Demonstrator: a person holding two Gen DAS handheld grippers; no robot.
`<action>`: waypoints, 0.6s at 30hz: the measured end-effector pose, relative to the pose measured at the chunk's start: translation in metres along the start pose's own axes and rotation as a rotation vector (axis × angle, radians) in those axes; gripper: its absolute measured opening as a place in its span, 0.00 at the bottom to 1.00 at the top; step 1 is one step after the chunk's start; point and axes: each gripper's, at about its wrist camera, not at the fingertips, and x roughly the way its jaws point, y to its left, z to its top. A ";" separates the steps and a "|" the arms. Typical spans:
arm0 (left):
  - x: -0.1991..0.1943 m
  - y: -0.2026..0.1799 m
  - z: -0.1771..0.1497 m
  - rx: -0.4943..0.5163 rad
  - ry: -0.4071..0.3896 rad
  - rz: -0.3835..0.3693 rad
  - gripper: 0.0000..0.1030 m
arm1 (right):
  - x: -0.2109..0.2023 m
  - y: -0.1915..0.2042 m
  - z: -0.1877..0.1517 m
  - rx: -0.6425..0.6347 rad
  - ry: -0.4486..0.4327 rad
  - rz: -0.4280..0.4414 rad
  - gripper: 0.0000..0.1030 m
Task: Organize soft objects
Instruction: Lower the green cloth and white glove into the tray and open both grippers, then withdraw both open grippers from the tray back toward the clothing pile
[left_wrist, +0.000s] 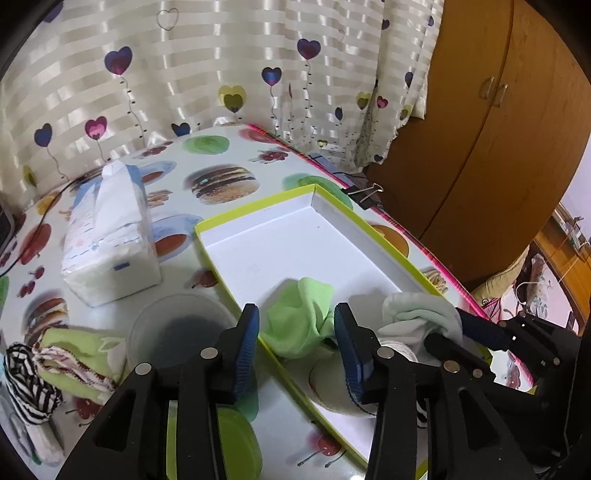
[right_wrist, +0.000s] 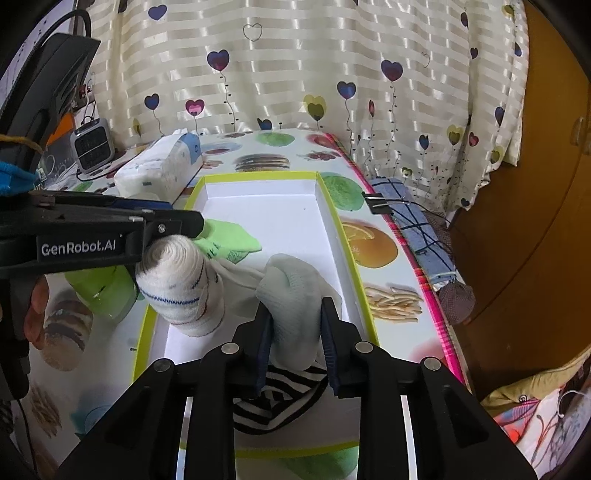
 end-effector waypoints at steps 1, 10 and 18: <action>-0.001 0.001 -0.001 -0.002 0.000 0.001 0.40 | -0.002 0.000 0.000 0.002 -0.003 0.000 0.30; -0.019 -0.001 -0.006 0.001 -0.021 0.002 0.42 | -0.016 0.001 0.003 0.012 -0.037 -0.007 0.41; -0.045 -0.002 -0.015 -0.004 -0.052 0.011 0.44 | -0.028 0.005 0.004 0.013 -0.054 -0.010 0.41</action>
